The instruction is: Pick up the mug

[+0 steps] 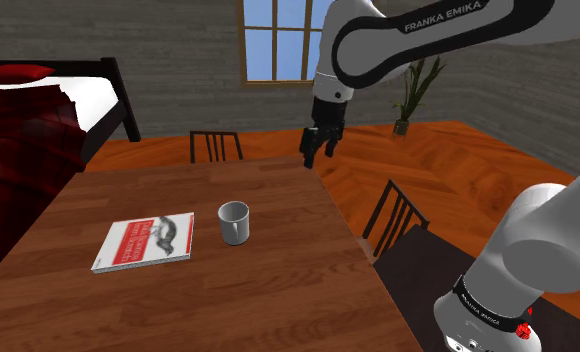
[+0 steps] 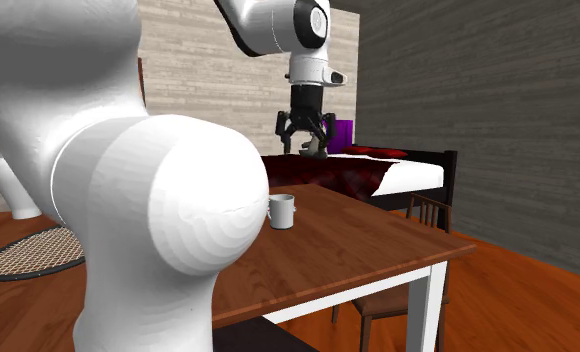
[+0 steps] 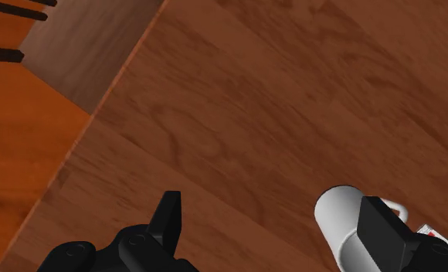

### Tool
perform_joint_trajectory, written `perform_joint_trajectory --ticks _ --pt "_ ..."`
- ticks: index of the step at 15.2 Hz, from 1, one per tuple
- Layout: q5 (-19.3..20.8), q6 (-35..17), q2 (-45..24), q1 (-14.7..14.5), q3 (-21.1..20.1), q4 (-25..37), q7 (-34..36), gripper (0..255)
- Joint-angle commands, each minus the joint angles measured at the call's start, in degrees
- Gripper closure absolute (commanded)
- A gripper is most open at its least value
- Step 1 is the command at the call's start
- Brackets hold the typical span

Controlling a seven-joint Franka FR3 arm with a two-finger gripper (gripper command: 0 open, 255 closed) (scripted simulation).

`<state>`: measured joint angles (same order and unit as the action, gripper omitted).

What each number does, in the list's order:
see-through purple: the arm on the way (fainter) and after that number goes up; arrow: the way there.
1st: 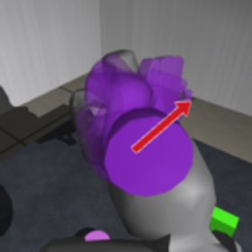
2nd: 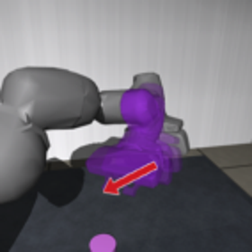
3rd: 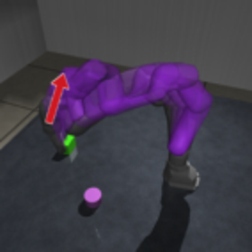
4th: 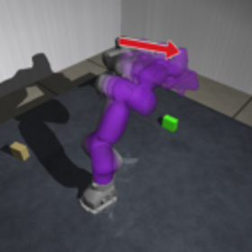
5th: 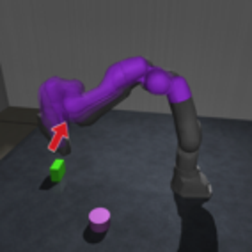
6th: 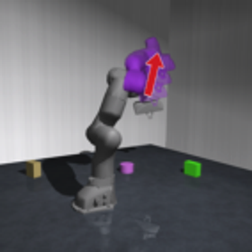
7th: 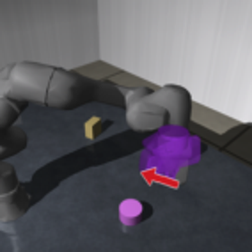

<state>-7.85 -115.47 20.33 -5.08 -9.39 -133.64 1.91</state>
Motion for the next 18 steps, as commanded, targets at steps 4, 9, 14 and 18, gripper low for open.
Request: perform_joint_trajectory --ticks 4,9,14,18 --pt "0.70 -7.17 -9.49 -0.96 -2.78 3.32 2.72 0" --pt "3.08 -13.27 -19.71 -1.98 -4.87 8.19 5.86 0" --pt "6.79 -17.68 -30.34 -3.73 -5.84 14.92 9.46 0" --pt "9.99 -19.86 -38.96 -5.86 -5.70 21.69 12.17 0"
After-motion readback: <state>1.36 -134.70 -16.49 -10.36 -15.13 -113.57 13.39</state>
